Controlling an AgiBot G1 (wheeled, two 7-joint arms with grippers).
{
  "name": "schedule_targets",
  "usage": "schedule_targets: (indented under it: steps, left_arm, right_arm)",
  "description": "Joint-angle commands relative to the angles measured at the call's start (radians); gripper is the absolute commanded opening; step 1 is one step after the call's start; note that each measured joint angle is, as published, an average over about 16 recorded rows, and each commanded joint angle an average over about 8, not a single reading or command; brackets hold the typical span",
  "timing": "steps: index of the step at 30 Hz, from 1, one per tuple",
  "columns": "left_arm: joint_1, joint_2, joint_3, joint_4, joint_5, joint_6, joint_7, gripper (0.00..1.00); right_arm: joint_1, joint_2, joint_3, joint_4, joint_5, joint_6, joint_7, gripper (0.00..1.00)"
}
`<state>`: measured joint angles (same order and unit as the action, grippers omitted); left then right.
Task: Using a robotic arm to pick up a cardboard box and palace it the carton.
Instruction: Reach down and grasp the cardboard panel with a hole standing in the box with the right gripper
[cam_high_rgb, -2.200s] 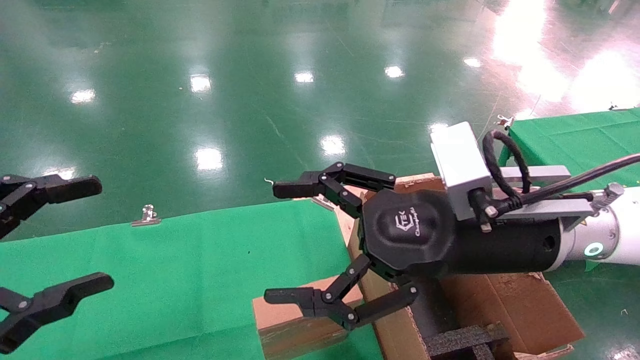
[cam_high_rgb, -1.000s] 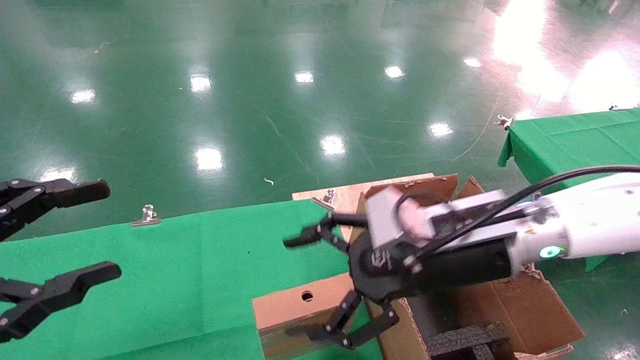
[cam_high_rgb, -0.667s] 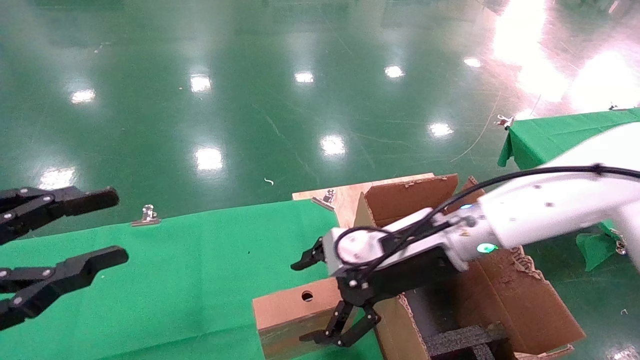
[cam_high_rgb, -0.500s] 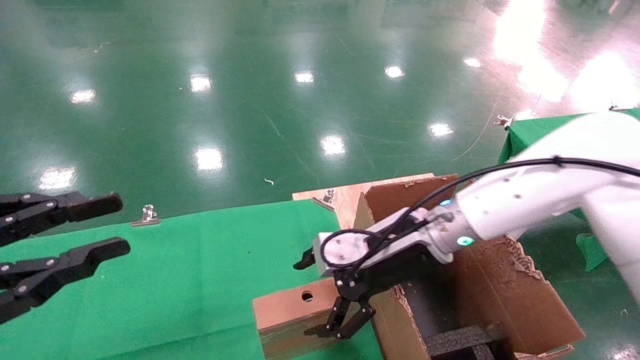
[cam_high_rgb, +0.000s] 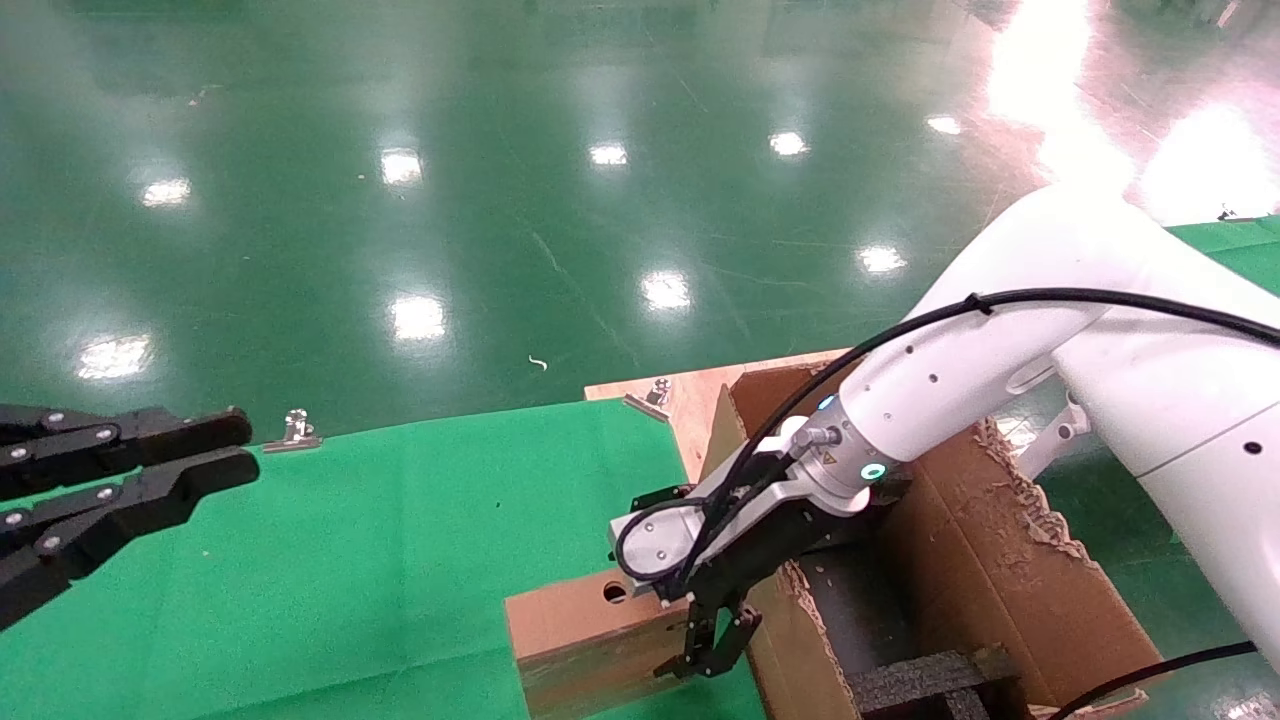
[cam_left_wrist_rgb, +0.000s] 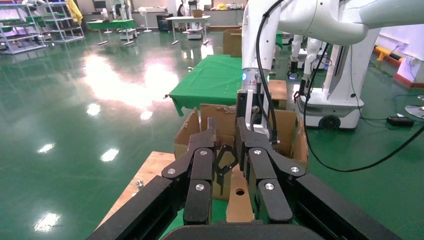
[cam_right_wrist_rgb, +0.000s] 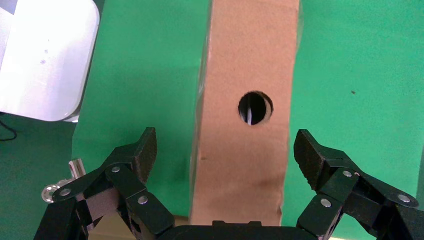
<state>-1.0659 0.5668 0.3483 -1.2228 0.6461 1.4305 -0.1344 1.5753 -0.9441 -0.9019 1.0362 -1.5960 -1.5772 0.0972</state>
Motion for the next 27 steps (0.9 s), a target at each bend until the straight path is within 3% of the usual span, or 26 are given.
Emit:
schedule_targets:
  steps: [1,2,3,27]
  left_arm:
    - [0.0,0.0,0.0,0.0,0.0,0.0,0.0,1.0]
    - [0.0,0.0,0.0,0.0,0.0,0.0,0.0,1.0]
    - [0.0,0.0,0.0,0.0,0.0,0.0,0.0,1.0]
    - [0.0,0.0,0.0,0.0,0.0,0.0,0.0,1.0]
  right_arm:
    - [0.01,-0.007,-0.016,-0.005,-0.007,0.0,-0.008,0.19]
    - [0.012,-0.008,-0.019,-0.005,-0.009,0.0,-0.011,0.06]
    - [0.012,-0.008,-0.018,-0.005,-0.009,0.0,-0.01,0.0]
    - [-0.003,0.002,0.003,0.001,0.005,0.002,0.001,0.0]
